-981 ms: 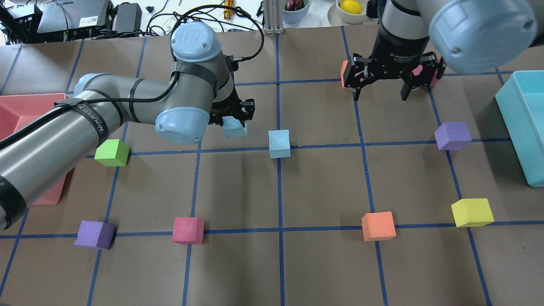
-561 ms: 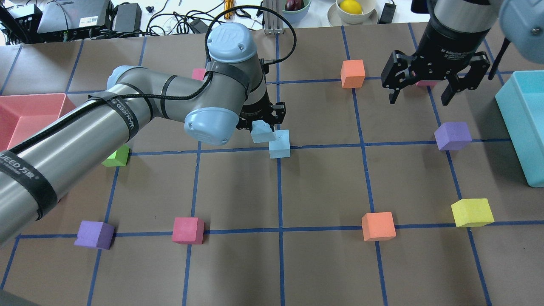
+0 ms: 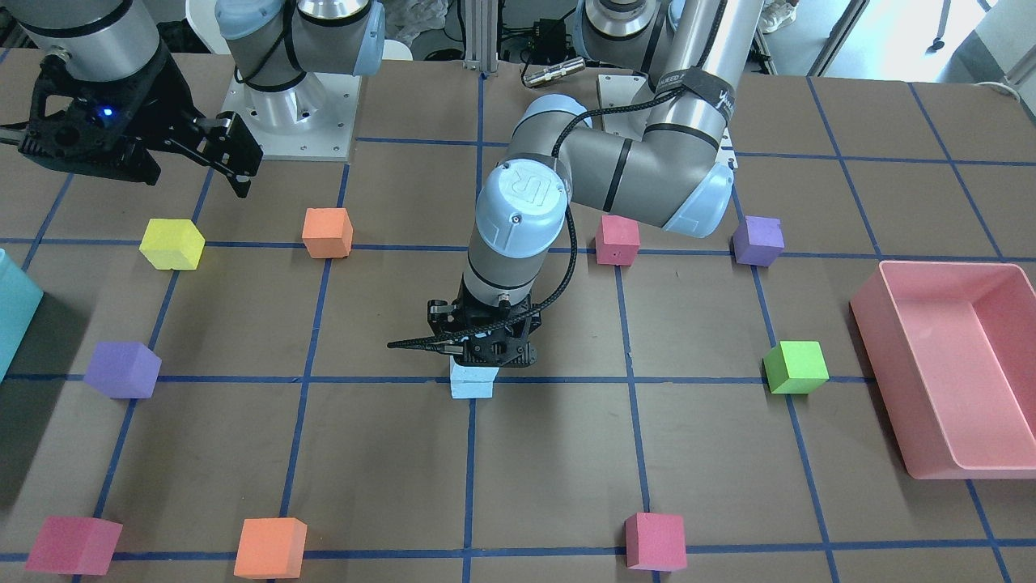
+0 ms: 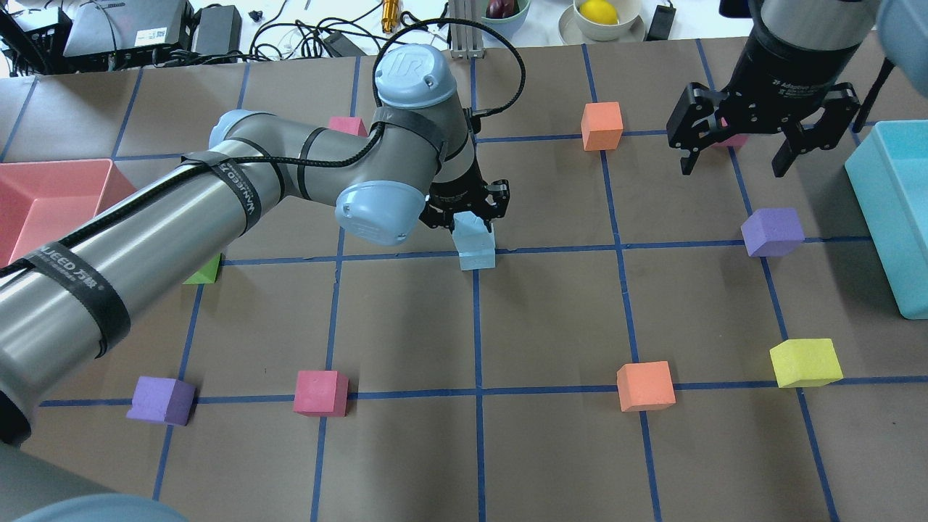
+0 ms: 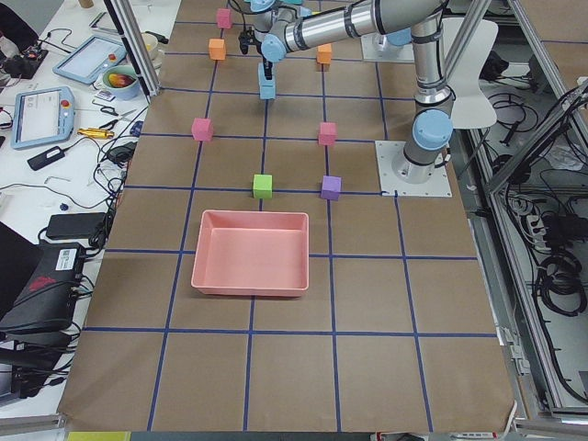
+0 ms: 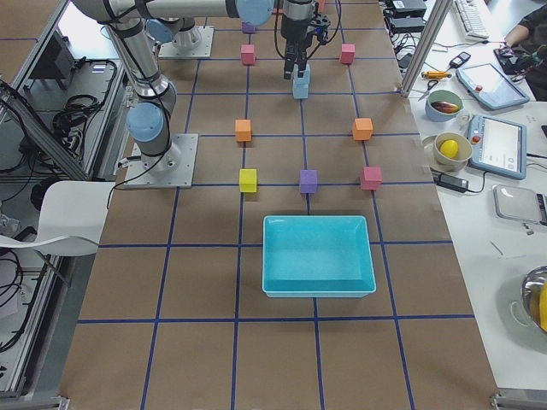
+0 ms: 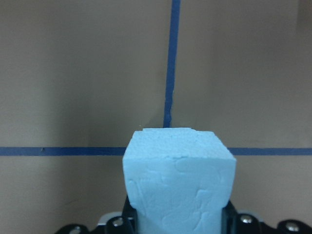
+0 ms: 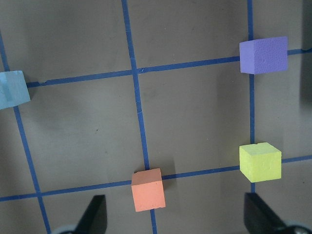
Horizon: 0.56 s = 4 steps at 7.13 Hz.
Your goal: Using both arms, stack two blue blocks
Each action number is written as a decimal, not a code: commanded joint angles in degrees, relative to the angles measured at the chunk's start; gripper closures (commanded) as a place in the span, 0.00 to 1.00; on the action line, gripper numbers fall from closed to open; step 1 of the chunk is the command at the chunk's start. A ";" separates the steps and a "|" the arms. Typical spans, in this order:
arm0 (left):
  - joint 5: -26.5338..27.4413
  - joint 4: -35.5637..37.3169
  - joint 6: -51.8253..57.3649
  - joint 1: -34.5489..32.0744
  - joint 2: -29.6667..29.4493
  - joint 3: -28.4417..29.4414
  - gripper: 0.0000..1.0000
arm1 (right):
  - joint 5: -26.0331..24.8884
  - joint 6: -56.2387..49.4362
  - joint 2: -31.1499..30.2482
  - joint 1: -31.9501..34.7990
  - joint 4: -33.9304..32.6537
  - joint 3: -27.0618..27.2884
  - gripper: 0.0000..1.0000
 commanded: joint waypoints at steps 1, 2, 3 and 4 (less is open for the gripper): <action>-0.05 -0.10 -0.11 -0.36 -0.84 0.09 1.00 | -0.74 -0.09 0.47 0.27 -0.16 0.36 0.00; 0.04 -0.01 -0.02 -0.36 -0.93 0.09 0.17 | -0.39 -0.27 0.73 0.27 -1.64 0.36 0.00; 0.04 -0.19 -0.02 -0.36 -0.93 0.18 0.00 | 0.92 -0.36 0.74 0.27 -2.44 0.53 0.00; 0.04 -0.10 0.24 -0.28 -0.06 0.36 0.00 | 1.46 -0.27 0.65 0.36 -2.53 0.45 0.00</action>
